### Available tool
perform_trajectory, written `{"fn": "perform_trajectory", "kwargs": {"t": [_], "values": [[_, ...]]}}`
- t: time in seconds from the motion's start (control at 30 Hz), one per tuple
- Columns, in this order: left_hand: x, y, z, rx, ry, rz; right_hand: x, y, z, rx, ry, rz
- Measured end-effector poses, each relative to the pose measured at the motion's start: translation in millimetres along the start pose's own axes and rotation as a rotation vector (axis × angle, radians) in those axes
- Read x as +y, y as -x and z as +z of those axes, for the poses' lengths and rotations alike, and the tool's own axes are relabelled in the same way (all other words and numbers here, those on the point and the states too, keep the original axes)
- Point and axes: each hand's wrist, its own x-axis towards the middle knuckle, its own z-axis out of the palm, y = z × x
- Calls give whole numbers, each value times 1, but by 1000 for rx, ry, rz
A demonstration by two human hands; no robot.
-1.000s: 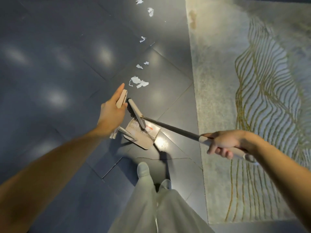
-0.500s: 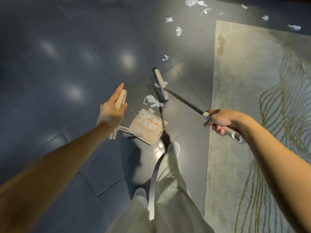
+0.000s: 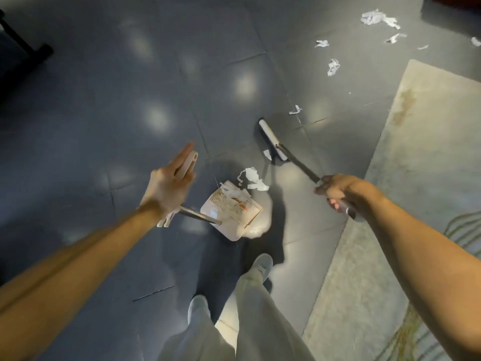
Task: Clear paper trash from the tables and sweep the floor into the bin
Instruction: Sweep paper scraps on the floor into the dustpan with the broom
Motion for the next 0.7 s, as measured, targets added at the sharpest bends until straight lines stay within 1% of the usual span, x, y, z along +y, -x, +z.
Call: {"fn": "perform_trajectory", "kwargs": {"t": [0.13,0.27,0.37,0.43,0.57,0.7], "values": [[7,-12,-5,-30,66,-97,13,13,13,-143,-21,49],[17,-16,-1,-60,98,-98,26,37,15,-313,-182,161],[23,-19,-1,-75,97,-84,26,55,17,-401,-225,158],[23,-23,-3,-54,100,-103,21,63,15,-441,-230,146],[29,-40,-7,10,103,-138,1,69,-5,-424,-270,142],[41,-77,-12,16,95,-96,-23,60,-36,-339,-371,133]]}}
